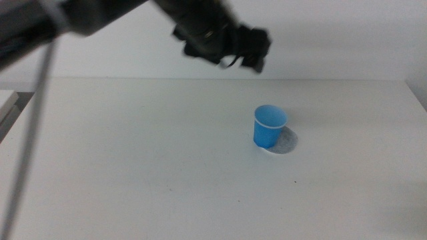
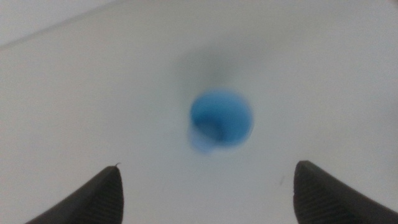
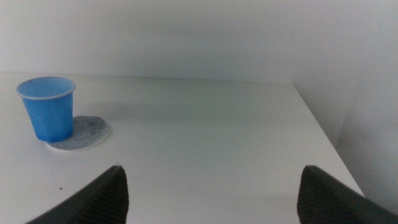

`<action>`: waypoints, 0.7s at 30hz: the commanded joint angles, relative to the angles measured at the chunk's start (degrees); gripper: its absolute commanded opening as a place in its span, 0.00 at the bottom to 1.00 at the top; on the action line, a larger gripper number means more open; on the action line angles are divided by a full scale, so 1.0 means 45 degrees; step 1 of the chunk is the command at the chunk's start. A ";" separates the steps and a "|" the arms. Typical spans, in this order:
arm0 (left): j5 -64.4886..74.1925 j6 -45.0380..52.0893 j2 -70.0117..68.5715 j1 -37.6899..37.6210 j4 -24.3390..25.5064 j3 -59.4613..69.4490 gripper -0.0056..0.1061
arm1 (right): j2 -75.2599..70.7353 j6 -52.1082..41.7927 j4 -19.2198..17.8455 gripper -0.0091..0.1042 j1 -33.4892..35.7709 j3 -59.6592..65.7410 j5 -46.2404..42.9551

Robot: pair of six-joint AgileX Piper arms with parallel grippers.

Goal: Place an empty cup on a cup mat.

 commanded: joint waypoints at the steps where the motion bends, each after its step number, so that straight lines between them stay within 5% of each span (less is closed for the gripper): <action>1: -0.0934 0.0307 -0.1564 0.0095 0.0130 0.2288 0.89 | -0.0062 -0.0052 -0.0075 0.90 0.0016 0.0041 -0.0064; 21: -0.8622 0.0454 -1.3352 0.3168 0.0828 1.6508 0.89 | -0.0062 -0.0052 -0.0075 0.90 0.0016 0.0041 -0.0064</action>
